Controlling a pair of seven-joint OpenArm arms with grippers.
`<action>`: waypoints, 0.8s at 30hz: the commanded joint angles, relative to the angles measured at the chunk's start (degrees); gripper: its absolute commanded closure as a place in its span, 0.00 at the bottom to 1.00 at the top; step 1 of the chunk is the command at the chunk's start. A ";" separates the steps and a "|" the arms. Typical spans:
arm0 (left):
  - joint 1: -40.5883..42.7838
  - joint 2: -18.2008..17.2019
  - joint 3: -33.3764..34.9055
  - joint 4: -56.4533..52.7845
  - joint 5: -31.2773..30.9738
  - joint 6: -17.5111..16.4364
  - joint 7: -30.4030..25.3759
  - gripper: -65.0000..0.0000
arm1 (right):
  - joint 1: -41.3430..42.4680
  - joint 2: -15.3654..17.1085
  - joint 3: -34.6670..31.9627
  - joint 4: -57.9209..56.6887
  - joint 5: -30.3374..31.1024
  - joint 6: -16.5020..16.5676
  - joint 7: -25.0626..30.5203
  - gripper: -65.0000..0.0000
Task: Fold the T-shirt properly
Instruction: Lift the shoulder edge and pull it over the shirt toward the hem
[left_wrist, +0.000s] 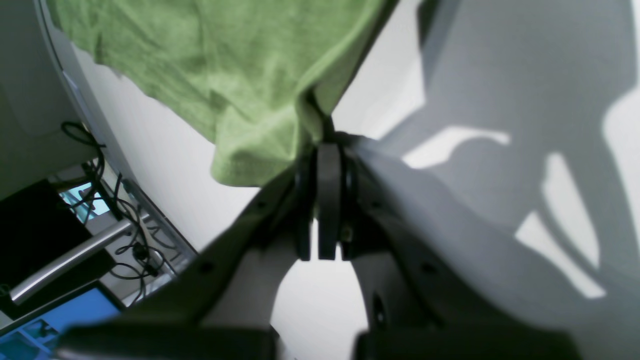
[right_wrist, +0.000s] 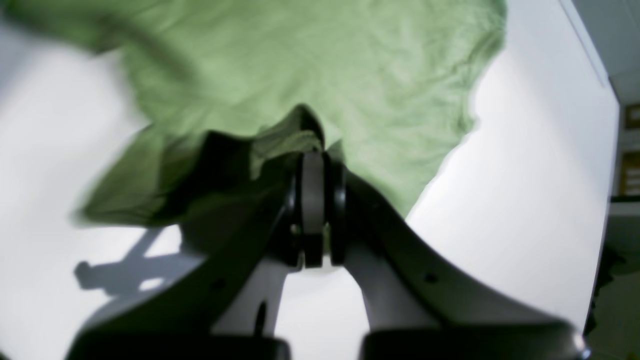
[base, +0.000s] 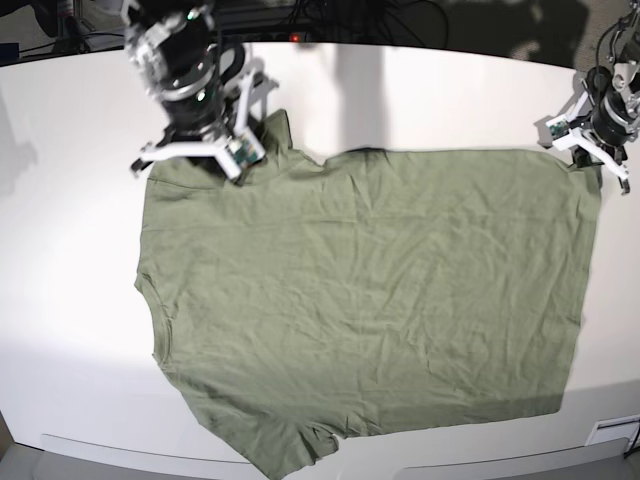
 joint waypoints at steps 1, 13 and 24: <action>-1.14 -1.05 -0.33 0.68 -0.15 -0.35 0.15 1.00 | 0.79 0.39 1.62 1.18 0.76 0.15 1.57 1.00; -9.40 -1.05 -0.33 0.70 -5.09 -0.35 2.97 1.00 | 7.78 0.22 8.22 -6.12 5.92 3.43 4.28 1.00; -14.53 -0.66 -0.33 0.66 -5.62 -0.37 -0.11 1.00 | 20.20 -0.04 8.22 -23.06 7.10 7.10 6.43 1.00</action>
